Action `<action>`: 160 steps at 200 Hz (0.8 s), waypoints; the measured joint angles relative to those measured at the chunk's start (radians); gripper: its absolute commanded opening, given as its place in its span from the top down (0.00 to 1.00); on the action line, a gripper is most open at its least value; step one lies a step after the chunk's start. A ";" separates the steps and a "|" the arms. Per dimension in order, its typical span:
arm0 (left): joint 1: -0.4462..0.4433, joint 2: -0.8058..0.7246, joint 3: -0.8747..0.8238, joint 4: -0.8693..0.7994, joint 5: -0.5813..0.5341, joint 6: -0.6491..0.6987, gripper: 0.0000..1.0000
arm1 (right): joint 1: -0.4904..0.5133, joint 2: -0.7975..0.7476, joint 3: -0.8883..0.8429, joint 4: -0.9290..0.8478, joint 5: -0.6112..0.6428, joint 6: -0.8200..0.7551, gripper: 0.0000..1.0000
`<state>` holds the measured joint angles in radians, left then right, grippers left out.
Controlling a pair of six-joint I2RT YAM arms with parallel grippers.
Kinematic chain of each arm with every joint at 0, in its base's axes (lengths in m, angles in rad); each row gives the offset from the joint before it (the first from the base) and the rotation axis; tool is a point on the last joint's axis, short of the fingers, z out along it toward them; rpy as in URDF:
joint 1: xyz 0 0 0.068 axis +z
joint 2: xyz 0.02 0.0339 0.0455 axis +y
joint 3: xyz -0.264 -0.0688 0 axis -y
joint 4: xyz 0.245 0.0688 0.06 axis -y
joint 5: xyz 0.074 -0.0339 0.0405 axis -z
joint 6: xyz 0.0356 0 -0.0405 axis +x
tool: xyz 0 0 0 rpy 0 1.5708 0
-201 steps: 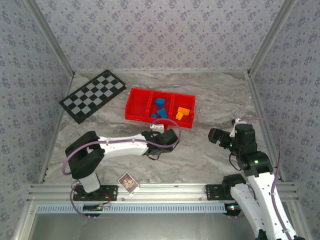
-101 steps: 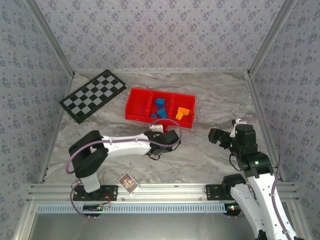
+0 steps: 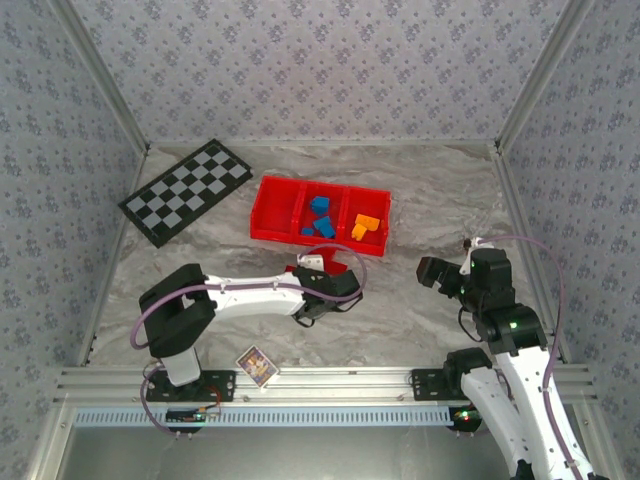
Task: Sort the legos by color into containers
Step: Pick up the lego from the middle-left of the table.
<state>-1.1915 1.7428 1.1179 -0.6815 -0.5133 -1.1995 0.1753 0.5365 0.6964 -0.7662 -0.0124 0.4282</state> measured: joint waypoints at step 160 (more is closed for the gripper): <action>0.081 0.130 0.046 0.140 0.154 0.018 0.45 | 0.000 0.000 0.000 0.000 -0.003 0.000 0.00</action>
<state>-1.1103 1.8725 1.1641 -0.5419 -0.3588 -1.1820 0.1753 0.5365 0.6964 -0.7662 -0.0158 0.4282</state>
